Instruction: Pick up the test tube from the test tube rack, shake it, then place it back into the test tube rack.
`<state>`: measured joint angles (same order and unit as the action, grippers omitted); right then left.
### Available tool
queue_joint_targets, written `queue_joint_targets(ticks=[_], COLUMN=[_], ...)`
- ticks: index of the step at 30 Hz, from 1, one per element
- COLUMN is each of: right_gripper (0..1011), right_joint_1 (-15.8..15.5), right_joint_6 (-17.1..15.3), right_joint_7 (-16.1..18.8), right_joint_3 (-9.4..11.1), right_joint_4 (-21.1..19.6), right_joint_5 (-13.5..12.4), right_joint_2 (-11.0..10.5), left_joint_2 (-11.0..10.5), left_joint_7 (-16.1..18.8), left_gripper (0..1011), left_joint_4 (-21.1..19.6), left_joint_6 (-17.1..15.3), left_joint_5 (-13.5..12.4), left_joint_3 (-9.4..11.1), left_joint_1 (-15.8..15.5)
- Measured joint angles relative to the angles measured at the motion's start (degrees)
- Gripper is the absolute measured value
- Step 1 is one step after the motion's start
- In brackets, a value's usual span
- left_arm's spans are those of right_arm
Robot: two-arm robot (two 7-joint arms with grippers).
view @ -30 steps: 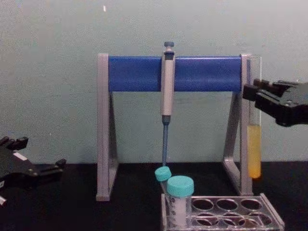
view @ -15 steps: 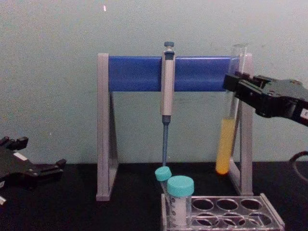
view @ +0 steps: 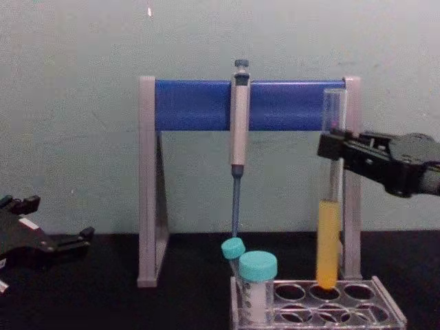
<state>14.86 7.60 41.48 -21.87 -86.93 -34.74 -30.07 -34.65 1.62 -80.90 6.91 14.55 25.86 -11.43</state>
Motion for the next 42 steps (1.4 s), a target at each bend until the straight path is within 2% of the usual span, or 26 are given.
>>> queue_joint_targets(ticks=[3, 7, 10, 20, 34, 42], right_gripper=[218, 218, 218, 218, 218, 218], right_joint_1=[-0.45, -0.66, -0.65, -0.06, 0.63, 2.01], right_joint_6=[-0.02, 0.76, 1.87, 2.81, 3.4, 3.58], right_joint_7=[-0.45, -1.62, -3.0, -4.38, -3.34, -2.52], right_joint_3=[0.08, 0.23, 0.13, -0.44, -1.03, -2.06], right_joint_4=[-0.53, -0.73, -0.64, 0.35, 2.08, 4.98], right_joint_5=[-0.08, 0.42, 1.99, 4.21, 4.32, 4.37], right_joint_2=[-1.55, -2.06, -2.08, -0.99, 0.11, 1.36], left_joint_2=[0.0, 0.0, 0.0, 0.0, 0.0, 0.0], left_joint_7=[0.0, 0.0, 0.0, 0.0, 0.0, 0.0], left_gripper=[1001, 1001, 1001, 1001, 1001, 1001], left_joint_4=[0.0, 0.0, 0.0, 0.0, 0.0, 0.0], left_joint_6=[0.0, 0.0, 0.0, 0.0, 0.0, 0.0], left_joint_5=[0.0, 0.0, 0.0, 0.0, 0.0, 0.0], left_joint_3=[0.0, 0.0, 0.0, 0.0, 0.0, 0.0], left_joint_1=[0.0, 0.0, 0.0, 0.0, 0.0, 0.0])
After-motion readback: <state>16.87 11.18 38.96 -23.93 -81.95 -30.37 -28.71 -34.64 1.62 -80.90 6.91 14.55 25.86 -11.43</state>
